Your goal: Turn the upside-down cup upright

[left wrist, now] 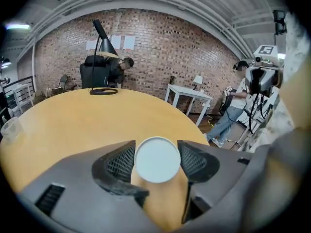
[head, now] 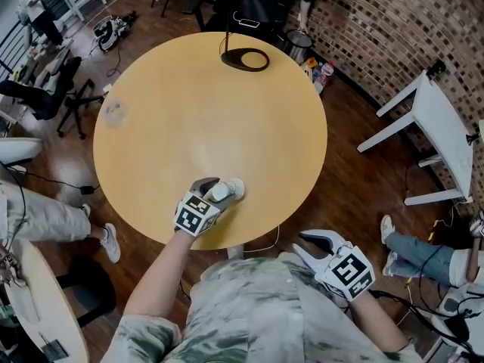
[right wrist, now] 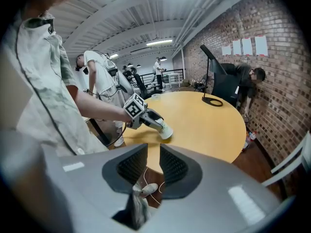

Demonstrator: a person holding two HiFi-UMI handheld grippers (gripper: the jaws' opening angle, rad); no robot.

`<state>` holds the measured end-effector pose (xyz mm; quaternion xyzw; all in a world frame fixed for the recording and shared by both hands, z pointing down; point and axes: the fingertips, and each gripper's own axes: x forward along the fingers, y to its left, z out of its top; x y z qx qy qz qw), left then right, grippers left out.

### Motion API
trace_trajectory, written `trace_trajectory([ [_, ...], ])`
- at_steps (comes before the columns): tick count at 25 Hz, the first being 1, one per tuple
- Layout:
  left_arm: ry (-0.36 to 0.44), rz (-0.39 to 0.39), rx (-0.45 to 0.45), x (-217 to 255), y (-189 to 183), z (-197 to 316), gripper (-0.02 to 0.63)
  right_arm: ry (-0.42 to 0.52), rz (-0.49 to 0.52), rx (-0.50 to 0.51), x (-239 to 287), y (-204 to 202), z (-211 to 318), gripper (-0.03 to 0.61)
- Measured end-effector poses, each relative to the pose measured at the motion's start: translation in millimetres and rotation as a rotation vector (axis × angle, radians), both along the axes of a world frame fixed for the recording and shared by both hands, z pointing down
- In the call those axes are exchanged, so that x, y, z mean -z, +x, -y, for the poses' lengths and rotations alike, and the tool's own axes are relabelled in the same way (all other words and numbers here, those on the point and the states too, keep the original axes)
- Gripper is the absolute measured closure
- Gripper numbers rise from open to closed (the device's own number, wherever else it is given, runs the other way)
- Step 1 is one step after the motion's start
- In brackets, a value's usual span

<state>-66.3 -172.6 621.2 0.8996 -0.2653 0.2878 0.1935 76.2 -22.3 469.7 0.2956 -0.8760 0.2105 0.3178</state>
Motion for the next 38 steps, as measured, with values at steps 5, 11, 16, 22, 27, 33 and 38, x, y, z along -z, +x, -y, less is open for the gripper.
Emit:
trace_trajectory([
  [5,-0.001,0.053,-0.082,-14.6,-18.1,-18.5,0.337,-0.007,-0.008,0.008,-3.1,-14.2,4.2,0.5],
  [11,-0.052,0.205,-0.14,-51.2,-42.7,-33.1,0.337,-0.014,-0.009,0.016,-7.4,-25.2,4.3,0.5],
  [16,-0.053,0.274,-0.182,-60.0,-46.0,-33.6,0.337,-0.016,-0.011,0.008,-6.8,-25.4,4.6,0.5],
  [22,-0.082,0.316,-0.202,-65.8,-47.5,-34.8,0.337,-0.017,-0.008,-0.006,-4.6,-23.3,4.9,0.5],
  [27,-0.096,0.332,-0.212,-67.2,-47.3,-34.8,0.334,-0.017,-0.009,-0.014,-5.9,-20.1,4.3,0.5],
  [33,-0.115,0.361,-0.23,-64.2,-47.4,-34.7,0.282,-0.017,-0.003,-0.019,-3.9,-13.6,7.3,0.5],
  [38,-0.108,0.383,-0.242,-42.4,-30.8,-29.5,0.272,-0.018,0.0,-0.023,-5.5,-8.1,6.8,0.5],
])
